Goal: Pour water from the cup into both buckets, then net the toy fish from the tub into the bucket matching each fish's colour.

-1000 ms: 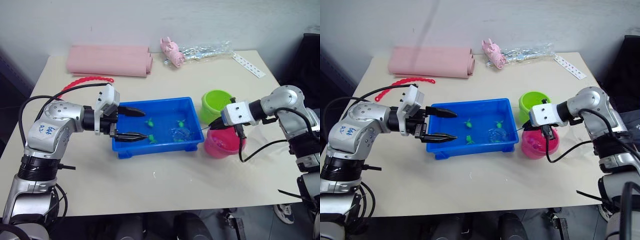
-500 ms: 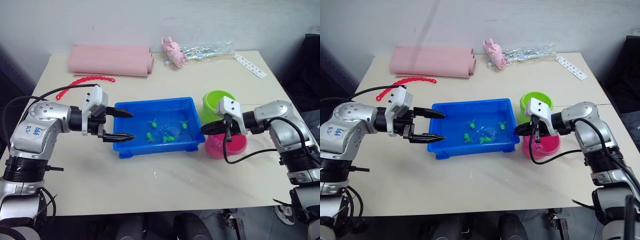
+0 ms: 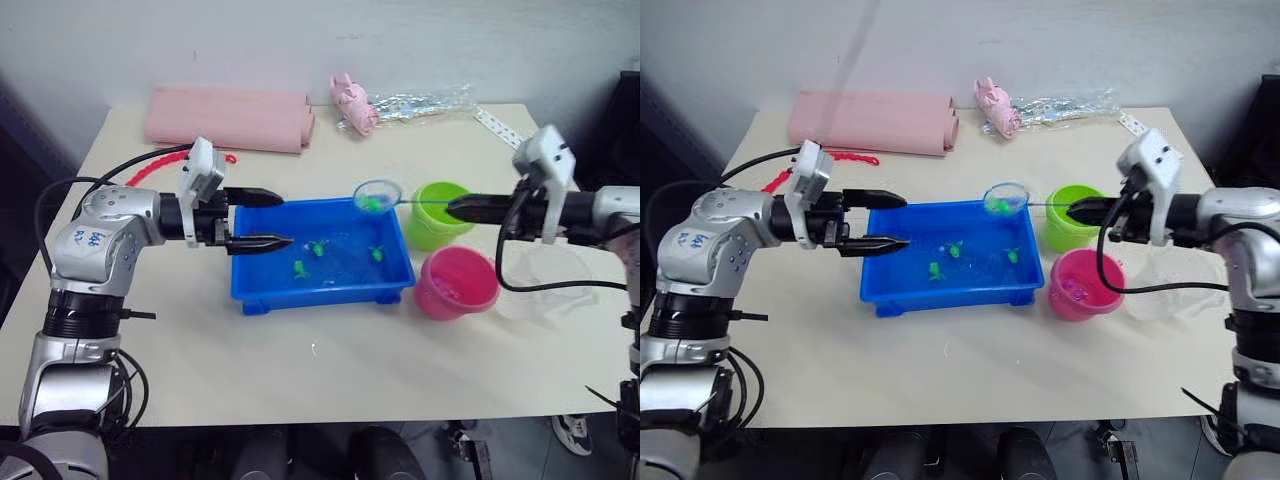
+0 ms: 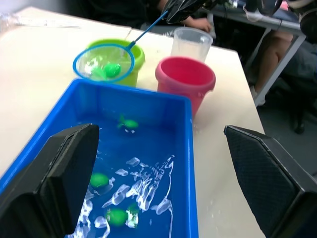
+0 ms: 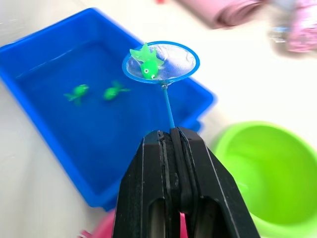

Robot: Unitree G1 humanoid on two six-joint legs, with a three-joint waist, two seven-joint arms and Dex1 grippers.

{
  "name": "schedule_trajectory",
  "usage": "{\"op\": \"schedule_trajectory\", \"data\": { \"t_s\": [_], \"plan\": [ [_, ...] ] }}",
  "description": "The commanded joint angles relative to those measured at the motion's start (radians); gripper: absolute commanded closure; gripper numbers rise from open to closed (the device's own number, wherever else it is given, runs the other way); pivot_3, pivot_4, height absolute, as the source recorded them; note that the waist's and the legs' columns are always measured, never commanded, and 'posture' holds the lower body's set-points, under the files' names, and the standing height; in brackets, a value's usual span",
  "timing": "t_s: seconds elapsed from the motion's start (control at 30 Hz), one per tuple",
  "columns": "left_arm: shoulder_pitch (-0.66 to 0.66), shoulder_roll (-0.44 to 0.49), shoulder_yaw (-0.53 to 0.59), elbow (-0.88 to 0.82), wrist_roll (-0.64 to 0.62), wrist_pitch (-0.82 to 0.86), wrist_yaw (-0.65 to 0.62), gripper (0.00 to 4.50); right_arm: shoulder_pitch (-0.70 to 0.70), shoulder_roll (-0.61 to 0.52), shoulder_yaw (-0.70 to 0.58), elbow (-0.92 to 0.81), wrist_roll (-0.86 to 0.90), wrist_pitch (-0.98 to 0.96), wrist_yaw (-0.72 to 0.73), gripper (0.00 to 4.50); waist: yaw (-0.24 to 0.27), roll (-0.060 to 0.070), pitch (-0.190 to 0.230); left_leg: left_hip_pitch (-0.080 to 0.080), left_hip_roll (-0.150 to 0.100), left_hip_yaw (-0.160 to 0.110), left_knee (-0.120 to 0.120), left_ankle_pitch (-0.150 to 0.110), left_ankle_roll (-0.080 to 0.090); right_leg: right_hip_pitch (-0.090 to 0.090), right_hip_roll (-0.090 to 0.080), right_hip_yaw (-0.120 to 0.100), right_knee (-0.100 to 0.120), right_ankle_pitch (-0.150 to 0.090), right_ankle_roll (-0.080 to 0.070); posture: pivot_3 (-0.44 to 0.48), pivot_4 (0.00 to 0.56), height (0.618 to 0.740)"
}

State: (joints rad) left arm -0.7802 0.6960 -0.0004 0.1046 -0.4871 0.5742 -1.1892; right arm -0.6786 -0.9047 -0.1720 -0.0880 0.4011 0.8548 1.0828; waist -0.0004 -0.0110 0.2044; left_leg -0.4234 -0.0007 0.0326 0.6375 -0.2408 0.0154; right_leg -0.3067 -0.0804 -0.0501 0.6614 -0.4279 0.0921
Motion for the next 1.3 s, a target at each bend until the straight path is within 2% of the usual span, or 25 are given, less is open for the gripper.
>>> {"op": "schedule_trajectory", "data": {
  "t_s": [0.03,0.1,0.3,0.5,0.57,0.63,0.77,0.83,1.07,1.17,1.3],
  "plan": [
    [-0.053,-0.023,-0.005,0.036,0.016,-0.054,-0.012,0.07,0.057,-0.078,-0.110,-0.064,-0.001,-0.028,-0.047,4.50,-0.001,0.000,0.000,0.000,0.000,0.000,-0.001,0.000,0.000,0.000,0.000,0.000,0.000,0.000,0.000,0.000,0.150,0.740],
    [-0.066,-0.030,-0.010,0.053,0.023,-0.067,-0.018,0.07,0.084,-0.100,-0.125,-0.073,-0.013,-0.053,-0.055,4.50,-0.001,0.000,0.000,0.000,0.000,0.001,-0.001,0.000,0.000,0.000,0.000,0.000,0.000,0.000,0.000,0.000,0.150,0.740],
    [-0.109,-0.054,-0.031,0.106,0.045,-0.111,-0.041,0.07,0.181,-0.168,-0.124,-0.045,-0.176,-0.329,-0.127,4.50,0.000,0.000,0.000,0.000,0.000,0.001,-0.001,0.000,0.000,0.000,0.000,0.001,-0.001,0.000,0.000,0.000,0.150,0.740],
    [-0.140,-0.068,-0.036,0.136,0.062,-0.136,-0.057,0.07,0.253,-0.259,0.018,0.072,-0.498,-0.963,-0.237,4.50,-0.002,0.000,0.000,0.000,0.000,0.002,-0.001,0.000,0.000,-0.001,0.000,0.001,-0.001,0.000,0.000,0.000,0.150,0.740],
    [-0.144,-0.069,-0.036,0.137,0.062,-0.136,-0.059,0.07,0.264,-0.338,0.095,0.125,-0.683,-1.228,-0.321,4.50,-0.004,0.000,0.000,0.000,0.000,0.002,-0.001,0.000,0.000,-0.001,0.001,0.001,0.000,0.000,0.000,0.000,0.150,0.740],
    [-0.144,-0.071,-0.035,0.132,0.060,-0.136,-0.060,0.07,0.227,-0.381,0.160,0.191,-0.866,-1.390,-0.459,4.50,-0.005,0.000,0.000,0.000,0.001,0.003,-0.001,0.000,0.000,-0.002,0.001,0.002,0.000,0.000,0.000,0.000,0.150,0.740],
    [-0.142,-0.072,-0.035,0.126,0.060,-0.137,-0.062,0.07,0.144,-0.401,0.220,0.272,-1.056,-1.547,-0.634,4.50,-0.006,0.000,0.000,0.000,0.001,0.003,0.000,0.000,0.000,-0.002,0.000,0.002,0.000,0.000,0.000,0.000,0.150,0.740],
    [-0.142,-0.071,-0.033,0.125,0.060,-0.138,-0.064,0.07,0.108,-0.409,0.233,0.295,-1.100,-1.589,-0.674,4.50,-0.006,0.000,0.000,0.000,0.001,0.003,0.000,0.000,0.000,-0.002,0.001,0.002,0.001,0.000,0.000,0.000,0.150,0.740],
    [-0.133,-0.073,-0.030,0.120,0.061,-0.143,-0.058,0.07,-0.006,-0.440,0.267,0.398,-1.154,-1.688,-0.712,4.50,-0.006,0.000,0.000,0.000,0.001,0.003,-0.001,0.000,0.000,-0.002,0.001,0.002,0.001,0.000,0.000,0.000,0.150,0.740],
    [-0.127,-0.076,-0.030,0.112,0.060,-0.141,-0.053,0.07,0.015,-0.441,0.298,0.371,-1.153,-1.759,-0.700,4.50,-0.006,0.000,0.000,0.000,0.001,0.003,0.000,0.000,0.000,-0.002,0.001,0.002,0.001,0.000,0.000,0.000,0.150,0.740],
    [-0.131,-0.074,-0.027,0.116,0.061,-0.144,-0.051,0.07,-0.066,-0.417,0.326,0.447,-1.194,-1.739,-0.696,4.50,-0.006,0.000,0.000,0.000,0.001,0.003,0.000,0.000,0.000,-0.002,0.001,0.002,0.001,0.000,0.000,0.000,0.150,0.740]
  ]
}}
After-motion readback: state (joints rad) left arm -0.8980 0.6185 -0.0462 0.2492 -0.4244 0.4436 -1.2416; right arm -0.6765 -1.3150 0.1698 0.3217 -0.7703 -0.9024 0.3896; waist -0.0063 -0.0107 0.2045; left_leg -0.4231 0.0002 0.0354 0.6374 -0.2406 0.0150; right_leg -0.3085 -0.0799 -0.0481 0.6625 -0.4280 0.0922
